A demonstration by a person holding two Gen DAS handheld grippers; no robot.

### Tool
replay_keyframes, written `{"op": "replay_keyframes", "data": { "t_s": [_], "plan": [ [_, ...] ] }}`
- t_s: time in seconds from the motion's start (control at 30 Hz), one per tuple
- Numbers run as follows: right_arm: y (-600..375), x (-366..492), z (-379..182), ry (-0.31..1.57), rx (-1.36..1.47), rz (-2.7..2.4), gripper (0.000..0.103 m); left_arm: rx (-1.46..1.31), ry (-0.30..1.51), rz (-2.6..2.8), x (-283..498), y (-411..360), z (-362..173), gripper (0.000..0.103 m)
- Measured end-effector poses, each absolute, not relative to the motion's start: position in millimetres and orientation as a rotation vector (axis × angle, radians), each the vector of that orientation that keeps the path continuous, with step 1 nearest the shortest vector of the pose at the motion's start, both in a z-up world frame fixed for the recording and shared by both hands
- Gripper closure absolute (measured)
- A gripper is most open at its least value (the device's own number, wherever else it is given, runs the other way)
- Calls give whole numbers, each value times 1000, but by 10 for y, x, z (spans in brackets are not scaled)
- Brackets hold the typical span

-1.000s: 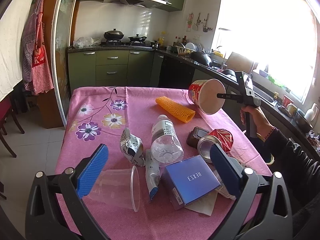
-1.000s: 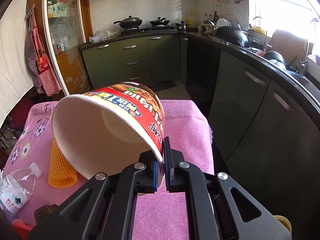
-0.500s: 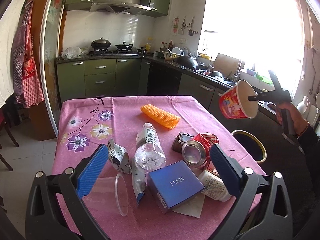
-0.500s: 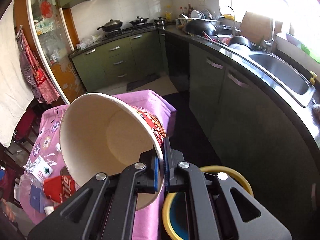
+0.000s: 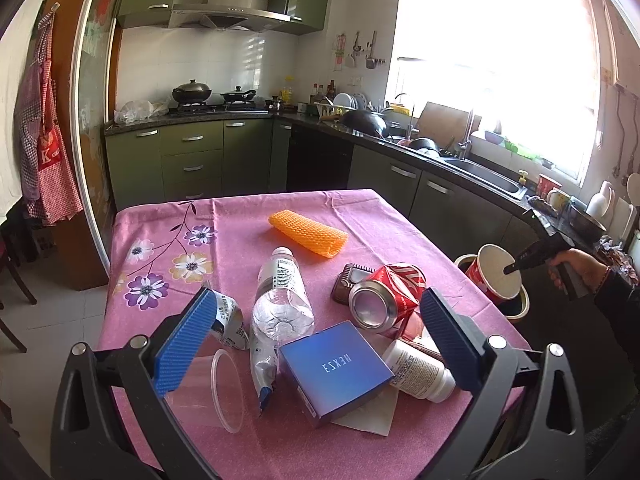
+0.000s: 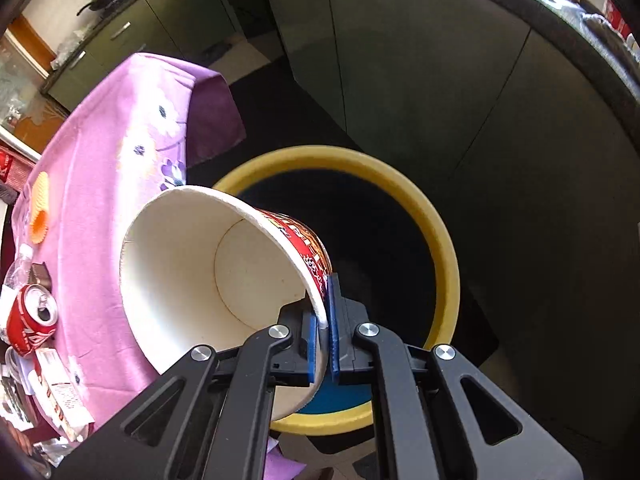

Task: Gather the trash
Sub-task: 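Carry the paper cup over the yellow bin and open the right gripper, then grasp the clear plastic cup with the left gripper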

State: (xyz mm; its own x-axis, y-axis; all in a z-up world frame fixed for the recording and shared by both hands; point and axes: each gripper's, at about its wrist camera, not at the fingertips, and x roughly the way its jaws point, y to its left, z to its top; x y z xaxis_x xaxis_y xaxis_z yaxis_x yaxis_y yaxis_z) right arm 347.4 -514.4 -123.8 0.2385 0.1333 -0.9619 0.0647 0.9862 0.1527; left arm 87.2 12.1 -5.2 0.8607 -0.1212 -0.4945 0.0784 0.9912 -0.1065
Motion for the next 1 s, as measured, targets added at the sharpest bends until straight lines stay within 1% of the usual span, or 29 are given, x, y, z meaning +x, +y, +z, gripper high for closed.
{"op": "replay_keyframes", "data": {
  "t_s": [0.03,0.07,0.13,0.17,0.2,0.37,0.5,0.67,0.77,1.0],
  "plan": [
    [-5163,3493,-1325,1350,176,46,96,-80,526,-99,866,124,-51,7],
    [-5199,3494,-1408,1365,181,44,94,-80,527,-93,860,133,-50,7],
    [-5298,3473,-1479,1362,200,33,82,-84,529,-83,854,161,-47,7],
    [-5325,3455,-1467,1356,205,35,70,-87,530,-78,855,178,-48,7],
    [-5352,3423,-1434,1342,209,33,65,-91,533,-74,855,195,-49,7],
    [-5380,3167,-1192,1286,209,67,64,-107,562,-76,898,265,-97,7],
    [-5379,3001,-926,1254,202,86,60,-127,602,-95,914,259,-188,7],
    [-5261,2800,-739,1236,185,107,60,-114,625,-67,839,329,-279,7],
    [-5245,2724,-679,1232,173,115,60,-111,650,-41,824,446,-321,7],
    [-4919,2786,-736,1242,159,148,60,-161,741,32,946,753,-551,7]
  ]
}}
